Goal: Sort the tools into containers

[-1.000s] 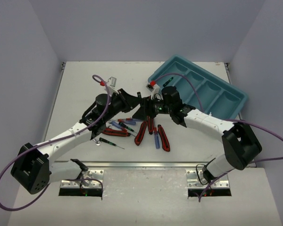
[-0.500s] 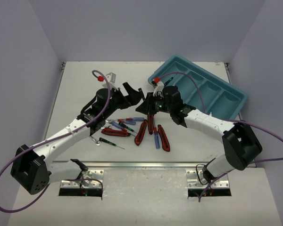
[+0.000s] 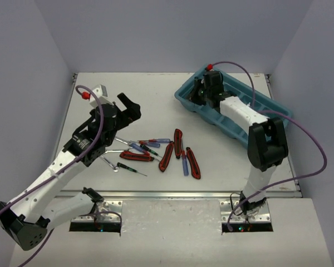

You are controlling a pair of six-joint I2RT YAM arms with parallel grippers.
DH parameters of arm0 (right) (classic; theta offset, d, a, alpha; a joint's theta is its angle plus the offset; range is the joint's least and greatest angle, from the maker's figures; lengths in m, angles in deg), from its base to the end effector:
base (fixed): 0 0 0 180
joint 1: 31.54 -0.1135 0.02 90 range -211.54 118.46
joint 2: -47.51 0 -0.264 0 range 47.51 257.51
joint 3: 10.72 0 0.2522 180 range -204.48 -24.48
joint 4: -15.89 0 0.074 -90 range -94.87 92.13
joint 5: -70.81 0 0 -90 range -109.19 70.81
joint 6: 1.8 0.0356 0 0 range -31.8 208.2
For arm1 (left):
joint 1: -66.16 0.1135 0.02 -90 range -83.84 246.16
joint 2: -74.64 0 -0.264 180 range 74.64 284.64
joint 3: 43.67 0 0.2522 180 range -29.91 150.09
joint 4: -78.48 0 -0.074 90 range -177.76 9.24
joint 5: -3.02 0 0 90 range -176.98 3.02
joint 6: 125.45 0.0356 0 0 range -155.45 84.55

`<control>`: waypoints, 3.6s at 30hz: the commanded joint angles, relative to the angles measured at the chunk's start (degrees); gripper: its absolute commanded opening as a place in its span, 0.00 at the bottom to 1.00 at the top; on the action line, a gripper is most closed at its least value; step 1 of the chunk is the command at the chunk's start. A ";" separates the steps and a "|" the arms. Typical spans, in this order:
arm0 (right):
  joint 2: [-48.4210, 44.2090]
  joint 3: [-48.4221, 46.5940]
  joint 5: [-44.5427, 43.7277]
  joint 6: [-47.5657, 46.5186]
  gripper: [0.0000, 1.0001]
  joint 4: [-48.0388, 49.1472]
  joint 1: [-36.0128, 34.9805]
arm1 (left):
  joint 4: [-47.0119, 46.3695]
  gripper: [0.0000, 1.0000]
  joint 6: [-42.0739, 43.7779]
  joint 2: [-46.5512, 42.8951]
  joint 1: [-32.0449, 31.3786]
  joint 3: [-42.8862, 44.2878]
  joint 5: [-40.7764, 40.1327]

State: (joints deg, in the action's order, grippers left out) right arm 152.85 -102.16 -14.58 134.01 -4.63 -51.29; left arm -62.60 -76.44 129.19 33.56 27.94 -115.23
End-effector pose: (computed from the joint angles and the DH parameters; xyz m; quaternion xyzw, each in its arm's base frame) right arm 0.3990 0.1463 0.2456 0.1810 0.8654 0.2821 0.3724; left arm 0.1824 -0.0967 0.3633 -0.1951 0.7912 -0.1635 0.5561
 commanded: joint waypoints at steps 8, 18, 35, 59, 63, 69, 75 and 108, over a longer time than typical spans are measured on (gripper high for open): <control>25.15 -39.86 -11.90 2.15 0.04 -22.58 5.54 | 17.68 1.00 6.95 -10.20 -0.18 -2.29 2.74; 26.25 -43.00 -12.06 1.13 0.75 -23.69 5.69 | 22.41 1.00 14.31 -17.10 -0.18 -2.39 3.75; -1.99 -20.08 -9.51 -24.59 0.86 -28.00 -9.21 | 15.71 1.00 10.23 -23.59 0.23 -9.88 -12.02; 7.19 1.11 -4.08 -34.65 0.38 -8.09 -32.37 | 13.34 1.00 11.99 -24.13 0.26 -11.62 -7.79; 9.90 0.16 -4.09 -35.26 0.38 -7.56 -32.63 | 13.16 1.00 12.17 -23.53 0.26 -11.71 -7.35; 13.42 -1.18 -7.08 -36.23 0.37 -7.23 -33.07 | 12.81 1.00 12.43 -23.61 0.26 -11.81 -6.91; 14.43 -1.63 -6.96 -36.20 0.29 -7.77 -33.10 | 12.72 1.00 12.60 -23.50 0.28 -11.89 -6.65; 12.81 -1.17 -5.15 -35.85 0.11 -10.02 -33.16 | 12.46 1.00 12.87 -23.45 0.26 -11.91 -6.21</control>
State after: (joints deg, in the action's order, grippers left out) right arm 166.23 -102.83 -19.99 98.69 -14.06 -84.18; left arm -47.71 -64.18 106.13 33.61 16.13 -121.40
